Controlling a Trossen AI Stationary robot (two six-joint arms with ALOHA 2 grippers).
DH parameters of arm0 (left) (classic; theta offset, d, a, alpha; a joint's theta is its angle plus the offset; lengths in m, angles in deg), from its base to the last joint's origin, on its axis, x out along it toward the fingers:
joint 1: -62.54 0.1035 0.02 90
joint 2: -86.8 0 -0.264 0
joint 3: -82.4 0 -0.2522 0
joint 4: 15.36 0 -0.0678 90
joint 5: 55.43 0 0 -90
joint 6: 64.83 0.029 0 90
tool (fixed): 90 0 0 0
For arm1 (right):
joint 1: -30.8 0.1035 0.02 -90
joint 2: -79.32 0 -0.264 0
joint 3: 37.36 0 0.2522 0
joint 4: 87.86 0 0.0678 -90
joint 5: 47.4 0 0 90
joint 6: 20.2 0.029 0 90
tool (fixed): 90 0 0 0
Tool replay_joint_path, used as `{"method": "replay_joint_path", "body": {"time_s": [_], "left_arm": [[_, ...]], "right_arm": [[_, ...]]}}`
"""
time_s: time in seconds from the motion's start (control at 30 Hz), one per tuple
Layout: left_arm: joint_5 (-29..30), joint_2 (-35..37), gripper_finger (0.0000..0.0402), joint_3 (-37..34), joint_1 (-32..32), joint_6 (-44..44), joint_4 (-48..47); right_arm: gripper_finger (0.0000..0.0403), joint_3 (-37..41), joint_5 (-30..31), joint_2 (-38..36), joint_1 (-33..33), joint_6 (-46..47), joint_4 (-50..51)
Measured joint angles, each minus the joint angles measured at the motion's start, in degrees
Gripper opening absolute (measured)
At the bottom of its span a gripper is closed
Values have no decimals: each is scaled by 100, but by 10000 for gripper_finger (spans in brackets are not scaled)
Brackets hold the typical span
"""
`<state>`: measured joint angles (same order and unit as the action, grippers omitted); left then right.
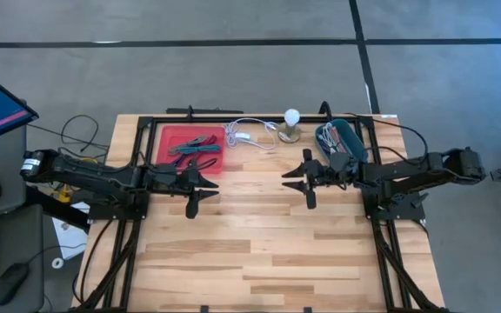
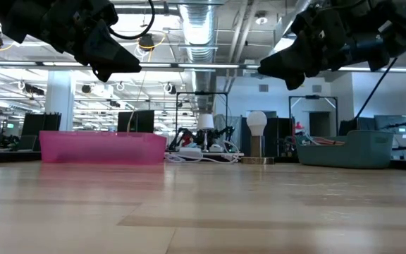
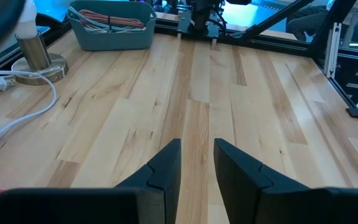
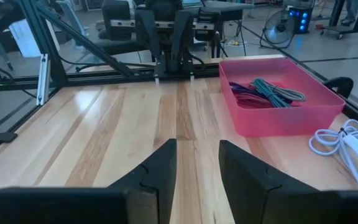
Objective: Pick & Place USB Port
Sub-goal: Return to Home Position
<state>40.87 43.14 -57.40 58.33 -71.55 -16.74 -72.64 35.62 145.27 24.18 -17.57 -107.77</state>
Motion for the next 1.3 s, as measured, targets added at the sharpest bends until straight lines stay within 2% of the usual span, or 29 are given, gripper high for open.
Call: {"method": "replay_joint_path", "body": {"time_s": [1.0,1.17,1.23,1.3], "left_arm": [[0,0,95,0,0,0,0],[0,0,95,0,0,0,0],[0,0,95,0,0,0,0],[0,0,95,0,0,0,0]], "right_arm": [[113,-4,-53,0,-23,76,308],[113,-28,191,-280,-264,282,125],[113,-26,43,-534,-432,423,177],[113,-26,-472,-823,-577,502,185]]}}
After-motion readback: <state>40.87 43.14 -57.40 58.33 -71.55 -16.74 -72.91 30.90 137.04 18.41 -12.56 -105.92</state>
